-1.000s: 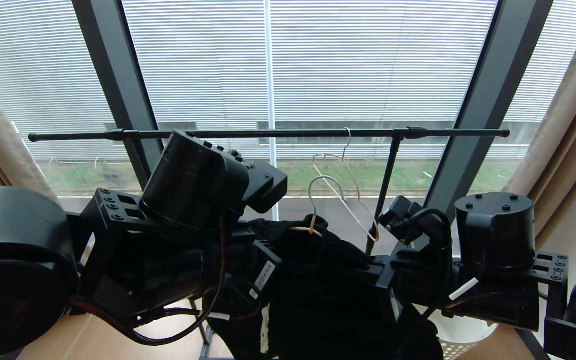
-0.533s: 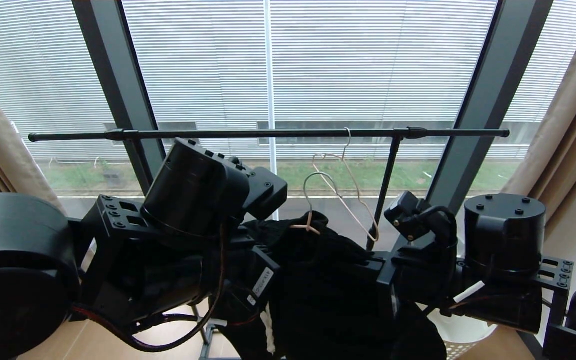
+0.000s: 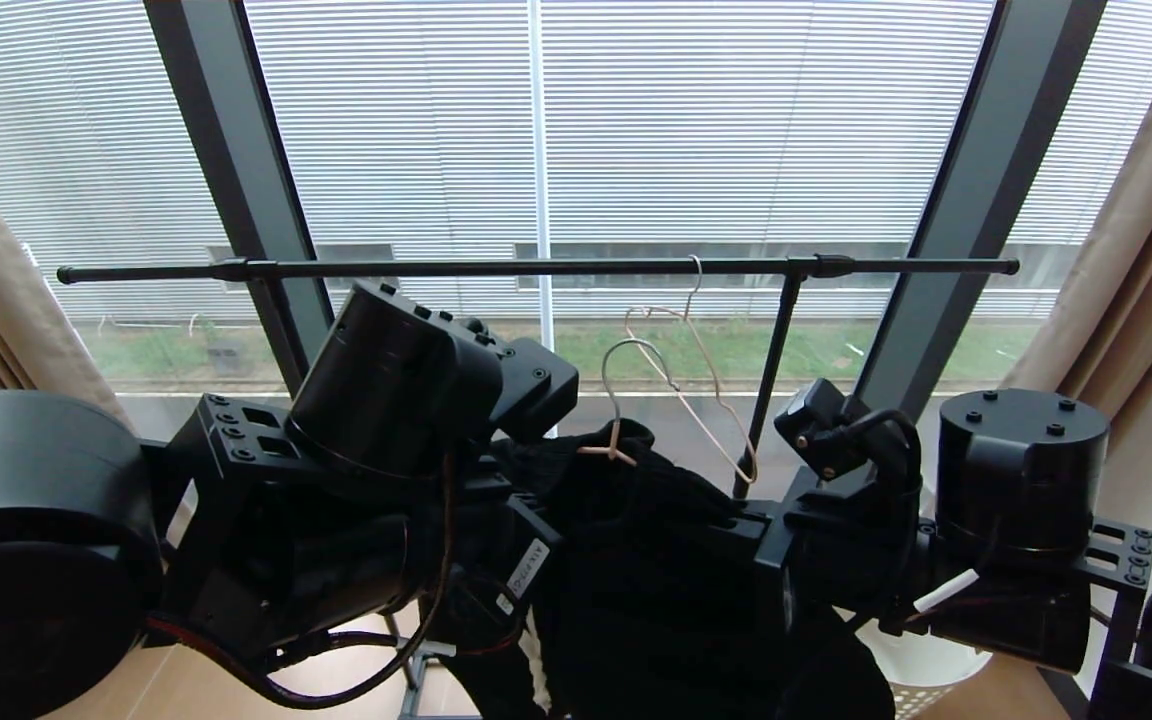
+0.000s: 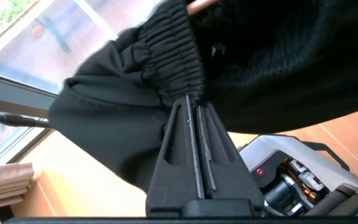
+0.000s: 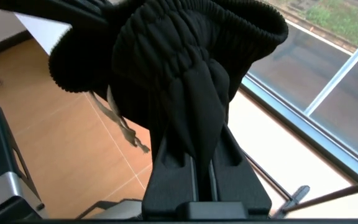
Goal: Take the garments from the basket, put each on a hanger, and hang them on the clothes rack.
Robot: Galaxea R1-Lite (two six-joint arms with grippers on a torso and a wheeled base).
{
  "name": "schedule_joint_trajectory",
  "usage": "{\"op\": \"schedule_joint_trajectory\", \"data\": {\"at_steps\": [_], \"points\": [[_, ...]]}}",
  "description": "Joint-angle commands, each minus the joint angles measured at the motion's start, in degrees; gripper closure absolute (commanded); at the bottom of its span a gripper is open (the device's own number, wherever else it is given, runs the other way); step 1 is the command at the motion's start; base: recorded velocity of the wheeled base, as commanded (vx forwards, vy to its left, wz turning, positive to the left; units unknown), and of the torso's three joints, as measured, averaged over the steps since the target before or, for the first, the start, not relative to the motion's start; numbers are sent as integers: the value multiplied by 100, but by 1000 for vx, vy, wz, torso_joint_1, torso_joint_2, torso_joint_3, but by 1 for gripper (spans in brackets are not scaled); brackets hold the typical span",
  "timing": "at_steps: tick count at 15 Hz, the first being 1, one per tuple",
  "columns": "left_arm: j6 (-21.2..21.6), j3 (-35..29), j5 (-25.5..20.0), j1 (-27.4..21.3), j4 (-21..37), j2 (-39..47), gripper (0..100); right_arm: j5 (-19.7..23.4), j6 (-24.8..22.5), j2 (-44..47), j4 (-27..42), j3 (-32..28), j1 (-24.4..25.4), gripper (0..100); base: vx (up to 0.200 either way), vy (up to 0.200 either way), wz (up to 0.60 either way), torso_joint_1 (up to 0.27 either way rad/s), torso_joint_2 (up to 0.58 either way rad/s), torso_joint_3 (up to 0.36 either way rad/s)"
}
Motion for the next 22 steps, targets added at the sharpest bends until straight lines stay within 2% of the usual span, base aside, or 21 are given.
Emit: {"op": "schedule_joint_trajectory", "data": {"at_steps": [1, 9, 10, 19, 22], "points": [[-1, -10, 1, -35, 1, 17, 100, 1, 12, -19, -110, 91, 75, 100, 0, 0, 0, 0, 0, 0], [-9, -133, 1, -35, -7, 192, 100, 36, 3, -98, -699, 390, 225, 100, 0, 0, 0, 0, 0, 0], [-9, -142, 1, -43, -7, 201, 0, 36, 3, -98, -726, 390, 233, 100, 0, 0, 0, 0, 0, 0], [-88, -256, 10, -8, -7, 263, 0, 177, 3, -160, -787, 425, 304, 100, 0, 0, 0, 0, 0, 0], [-159, 25, -25, 167, 1, -317, 0, 581, 12, -134, -796, 442, 14, 100, 0, 0, 0, 0, 0, 0]]}}
